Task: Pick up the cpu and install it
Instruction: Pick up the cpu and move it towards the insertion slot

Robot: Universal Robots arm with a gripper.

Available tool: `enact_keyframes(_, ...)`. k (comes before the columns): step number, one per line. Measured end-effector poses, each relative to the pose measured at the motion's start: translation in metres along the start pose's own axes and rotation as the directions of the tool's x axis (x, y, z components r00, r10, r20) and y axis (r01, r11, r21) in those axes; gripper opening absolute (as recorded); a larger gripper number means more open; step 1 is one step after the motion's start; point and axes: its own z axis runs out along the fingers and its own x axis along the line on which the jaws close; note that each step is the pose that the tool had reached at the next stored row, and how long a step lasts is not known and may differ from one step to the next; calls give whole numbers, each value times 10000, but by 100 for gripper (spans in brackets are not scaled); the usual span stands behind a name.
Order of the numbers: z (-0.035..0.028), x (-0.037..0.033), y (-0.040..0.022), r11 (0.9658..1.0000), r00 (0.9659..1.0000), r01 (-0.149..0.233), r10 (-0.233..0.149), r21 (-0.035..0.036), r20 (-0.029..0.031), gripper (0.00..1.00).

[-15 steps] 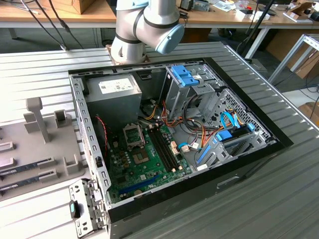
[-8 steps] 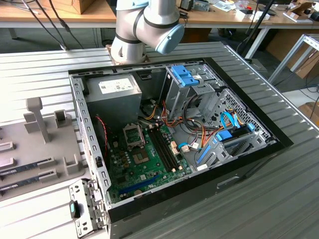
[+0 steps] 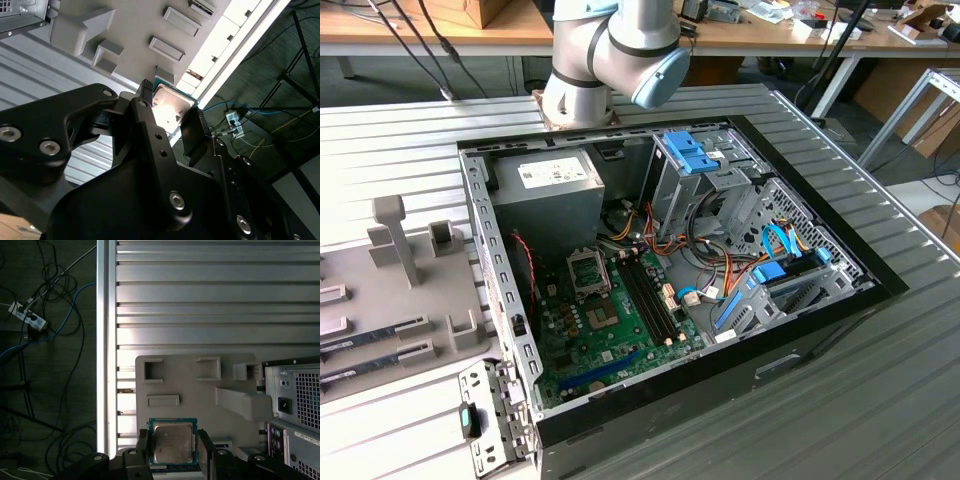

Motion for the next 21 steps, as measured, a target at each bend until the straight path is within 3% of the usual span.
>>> enact_keyframes(21, 2, -104, 2, 10000, 10000, 1, -1, 23, 0, 47)
